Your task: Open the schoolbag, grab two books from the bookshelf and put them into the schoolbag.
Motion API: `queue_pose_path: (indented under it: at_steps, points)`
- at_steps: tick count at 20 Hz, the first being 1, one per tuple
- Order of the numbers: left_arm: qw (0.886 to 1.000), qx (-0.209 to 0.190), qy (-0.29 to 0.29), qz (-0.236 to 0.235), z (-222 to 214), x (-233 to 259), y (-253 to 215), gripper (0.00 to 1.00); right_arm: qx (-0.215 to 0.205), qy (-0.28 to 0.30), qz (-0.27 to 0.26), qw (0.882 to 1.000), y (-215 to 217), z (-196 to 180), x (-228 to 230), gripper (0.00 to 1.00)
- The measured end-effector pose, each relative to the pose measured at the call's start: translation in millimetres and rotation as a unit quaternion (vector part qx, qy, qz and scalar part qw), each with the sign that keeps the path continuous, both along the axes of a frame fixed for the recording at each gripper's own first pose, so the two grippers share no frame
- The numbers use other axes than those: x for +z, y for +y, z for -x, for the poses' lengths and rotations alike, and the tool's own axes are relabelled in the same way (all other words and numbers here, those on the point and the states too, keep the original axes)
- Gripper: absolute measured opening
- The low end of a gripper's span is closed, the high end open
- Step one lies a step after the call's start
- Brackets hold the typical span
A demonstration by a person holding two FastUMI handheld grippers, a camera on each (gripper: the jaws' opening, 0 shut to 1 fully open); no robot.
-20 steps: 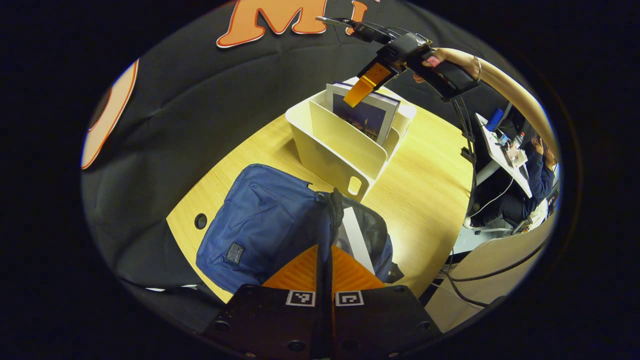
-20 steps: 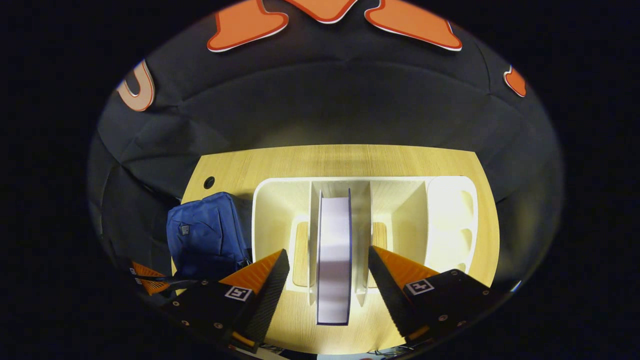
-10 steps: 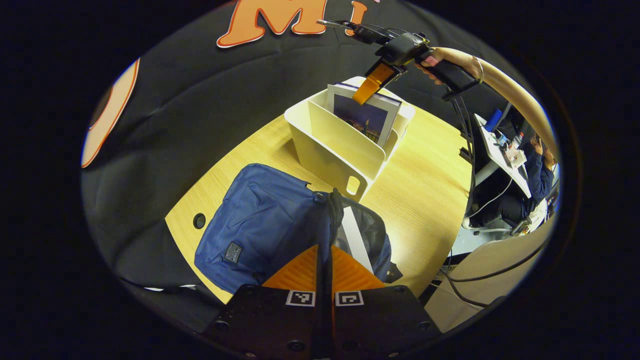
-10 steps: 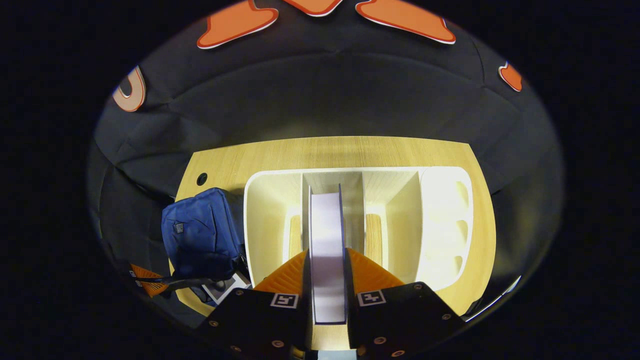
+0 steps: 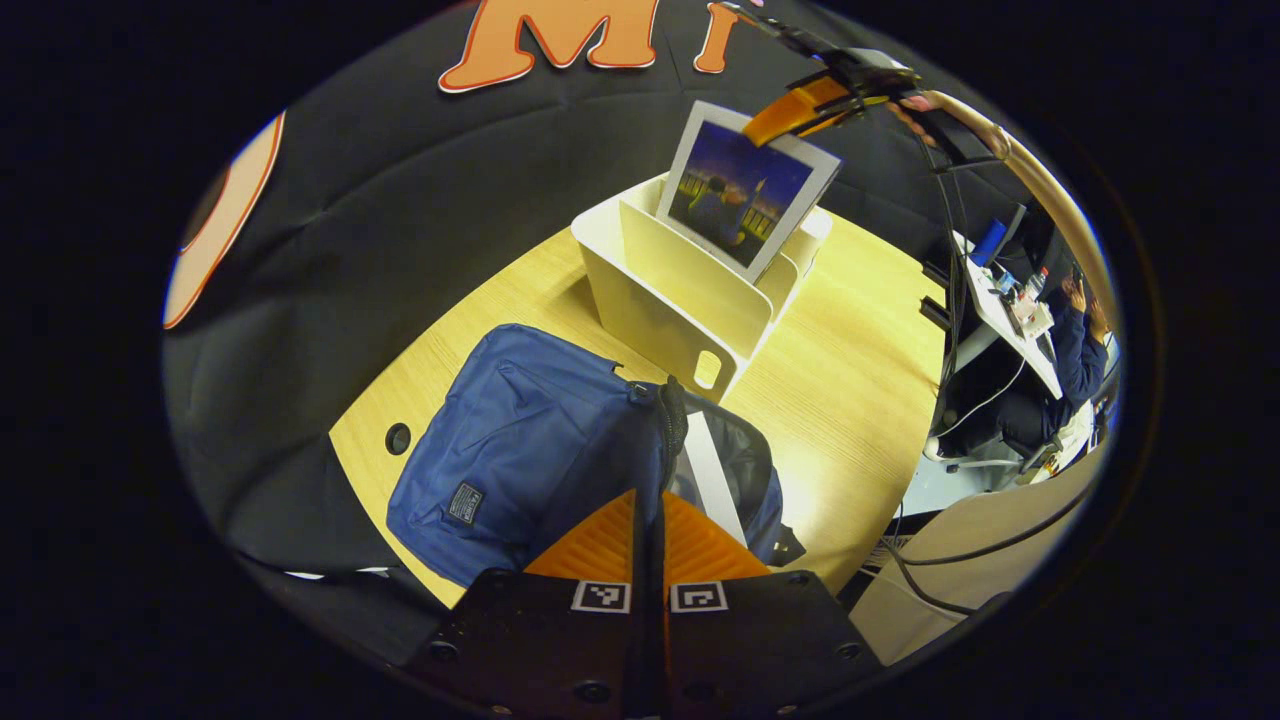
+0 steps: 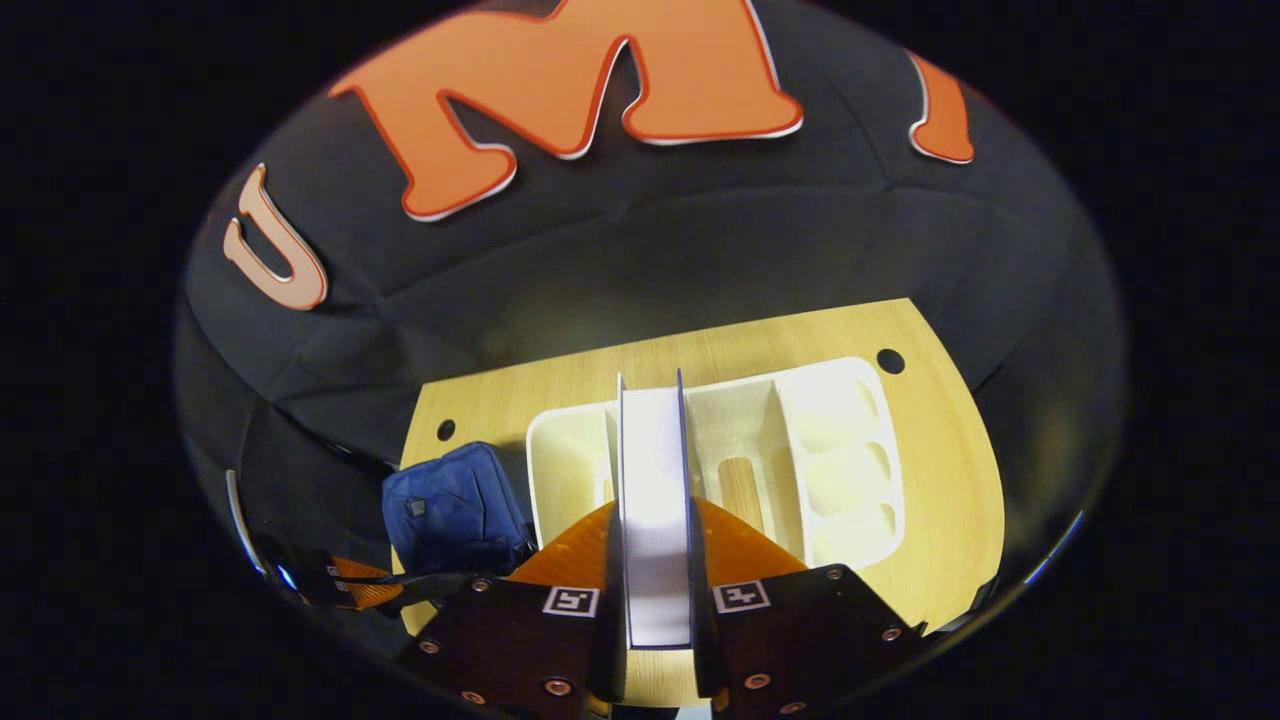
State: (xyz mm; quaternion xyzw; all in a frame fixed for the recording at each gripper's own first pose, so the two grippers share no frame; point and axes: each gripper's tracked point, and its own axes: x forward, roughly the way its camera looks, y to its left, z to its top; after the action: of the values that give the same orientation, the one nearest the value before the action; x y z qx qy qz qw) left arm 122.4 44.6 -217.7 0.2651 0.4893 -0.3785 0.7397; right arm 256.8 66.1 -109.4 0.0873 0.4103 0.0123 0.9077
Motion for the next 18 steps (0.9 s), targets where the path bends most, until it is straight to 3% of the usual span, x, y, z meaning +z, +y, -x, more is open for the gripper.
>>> queue_pose_path:
  at_steps: [7, 11, 16, 18]
  points:
    - [1.0, -0.004, 0.005, -0.005, 0.0, -2.6, 0.5, 0.01, -0.036, -0.106, -0.079, 0.991, -33.1, 46.8, 70.1, 0.27]
    - [1.0, -0.006, -0.007, -0.016, -5.9, -7.5, 5.2, 0.01, -0.041, -0.147, -0.208, 0.966, -8.7, 112.6, 95.9, 0.27]
    - [0.999, -0.01, -0.032, -0.018, -8.2, -3.5, 6.2, 0.0, -0.067, -0.141, -0.308, 0.939, 23.0, 176.1, 39.8, 0.27]
    - [0.999, -0.013, -0.043, -0.019, -8.5, 2.1, 5.8, 0.01, -0.087, -0.13, -0.356, 0.921, 36.5, 195.6, 5.6, 0.27]
